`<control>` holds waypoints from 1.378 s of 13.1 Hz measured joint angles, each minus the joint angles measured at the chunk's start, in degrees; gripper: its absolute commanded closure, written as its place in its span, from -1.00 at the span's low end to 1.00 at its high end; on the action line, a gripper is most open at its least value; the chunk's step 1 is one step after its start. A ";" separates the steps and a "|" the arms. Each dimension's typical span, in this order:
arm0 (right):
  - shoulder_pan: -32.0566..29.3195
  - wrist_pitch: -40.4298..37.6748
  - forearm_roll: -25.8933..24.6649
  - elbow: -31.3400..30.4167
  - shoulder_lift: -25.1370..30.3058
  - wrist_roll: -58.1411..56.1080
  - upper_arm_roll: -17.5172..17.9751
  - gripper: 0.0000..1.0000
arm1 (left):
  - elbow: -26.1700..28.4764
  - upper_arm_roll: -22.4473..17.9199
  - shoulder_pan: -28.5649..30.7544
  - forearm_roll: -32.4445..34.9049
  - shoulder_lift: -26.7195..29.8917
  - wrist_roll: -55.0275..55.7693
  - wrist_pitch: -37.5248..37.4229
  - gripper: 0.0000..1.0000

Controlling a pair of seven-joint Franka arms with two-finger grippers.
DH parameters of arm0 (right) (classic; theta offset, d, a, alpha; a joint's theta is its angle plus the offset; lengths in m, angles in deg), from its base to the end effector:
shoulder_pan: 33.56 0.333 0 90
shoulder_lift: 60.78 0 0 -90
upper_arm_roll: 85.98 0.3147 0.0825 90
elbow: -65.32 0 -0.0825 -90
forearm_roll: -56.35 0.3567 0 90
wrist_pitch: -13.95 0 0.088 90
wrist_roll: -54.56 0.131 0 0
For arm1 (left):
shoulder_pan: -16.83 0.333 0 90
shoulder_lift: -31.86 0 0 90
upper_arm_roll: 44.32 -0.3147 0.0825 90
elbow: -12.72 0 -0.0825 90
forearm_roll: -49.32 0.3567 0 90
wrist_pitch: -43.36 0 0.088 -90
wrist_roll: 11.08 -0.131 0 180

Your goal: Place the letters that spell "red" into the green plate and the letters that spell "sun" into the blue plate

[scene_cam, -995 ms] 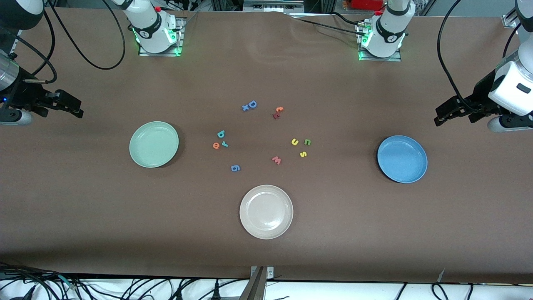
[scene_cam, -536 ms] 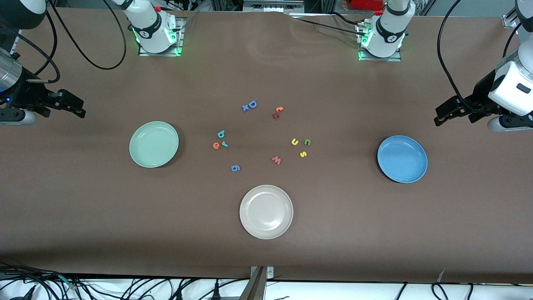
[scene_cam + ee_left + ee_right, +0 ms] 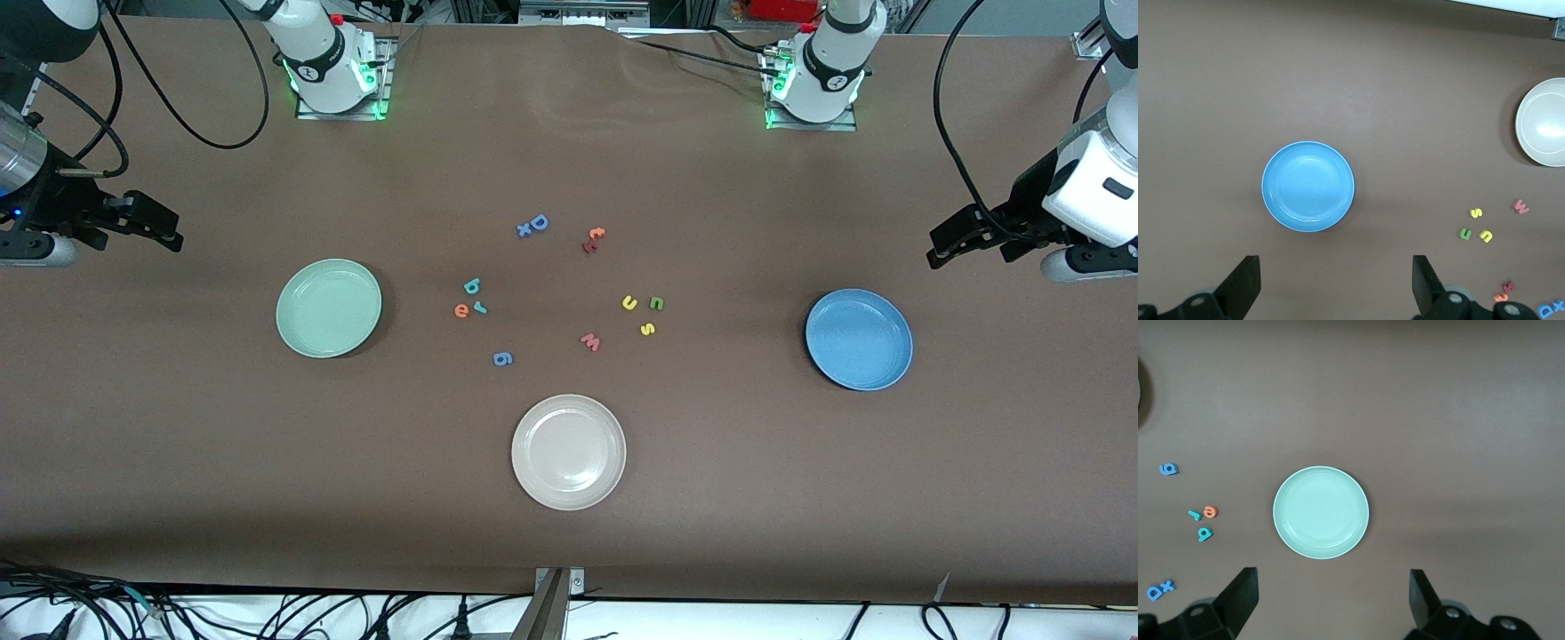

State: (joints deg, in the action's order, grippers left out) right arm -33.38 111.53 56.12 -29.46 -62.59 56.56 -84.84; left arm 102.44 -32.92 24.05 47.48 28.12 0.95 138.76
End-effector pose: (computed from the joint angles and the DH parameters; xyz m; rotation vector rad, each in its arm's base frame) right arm 0.5463 0.0120 0.5565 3.1386 -0.0179 0.0273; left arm 0.5544 -0.0411 0.5753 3.0843 0.2164 0.0440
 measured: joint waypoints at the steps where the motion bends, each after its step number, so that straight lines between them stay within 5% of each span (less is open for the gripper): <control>1: 0.00 0.00 0.00 0.00 0.00 0.00 0.00 -1.00 | 0.00 0.00 -0.01 0.00 0.00 0.00 -0.27 -1.00; 18: 0.31 1.47 0.00 -0.02 -1.48 0.06 0.12 -1.00 | 0.00 0.57 -0.60 0.00 -0.50 0.00 -3.76 -1.00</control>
State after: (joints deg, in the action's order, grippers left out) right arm -33.07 112.99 56.12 -29.48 -64.06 56.62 -84.72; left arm 102.45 -32.35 23.45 47.48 27.62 0.95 135.00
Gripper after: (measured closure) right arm 0.000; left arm 0.000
